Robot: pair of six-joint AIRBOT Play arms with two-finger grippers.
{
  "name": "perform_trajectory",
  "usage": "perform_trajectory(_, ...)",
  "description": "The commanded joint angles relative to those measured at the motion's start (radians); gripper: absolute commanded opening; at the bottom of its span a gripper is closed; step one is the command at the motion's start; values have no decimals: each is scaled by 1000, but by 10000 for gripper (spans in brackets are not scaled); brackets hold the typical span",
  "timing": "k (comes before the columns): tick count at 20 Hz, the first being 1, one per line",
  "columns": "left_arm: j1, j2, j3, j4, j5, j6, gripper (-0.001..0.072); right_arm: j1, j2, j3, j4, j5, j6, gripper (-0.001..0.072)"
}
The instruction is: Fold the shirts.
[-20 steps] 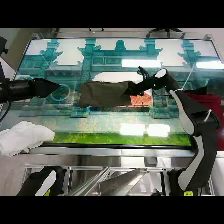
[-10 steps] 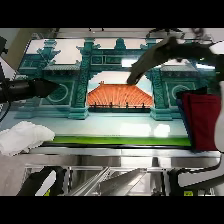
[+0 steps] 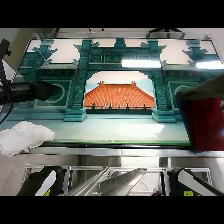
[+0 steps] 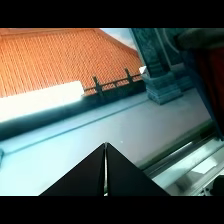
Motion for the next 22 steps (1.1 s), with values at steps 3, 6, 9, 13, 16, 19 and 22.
perform_trajectory(3, -1, 0, 0, 0, 49, 0, 20, -122, 349, -566, -244, -112, 169, 17)
perform_trajectory(6, -1, 0, 0, 0, 71, 0, 20, -192, 473, -833, -252, -183, 178, 18)
perform_trajectory(9, -1, 0, 0, 0, 73, 0, 20, -240, 492, -944, -253, -211, 164, 27)
perform_trajectory(13, -1, 0, 0, 0, 74, 0, 20, -242, 468, -944, -251, -179, 116, 710)
perform_trajectory(16, 0, 0, 0, 0, 74, 0, 20, -242, 478, -889, -251, -169, 55, 710)
perform_trajectory(19, 0, 0, 0, -1, 61, 0, 19, -201, 521, -829, -134, -213, 22, 666)
perform_trajectory(22, 0, 0, 8, -2, 15, 0, 20, -94, 552, -804, 95, -287, -63, 20)
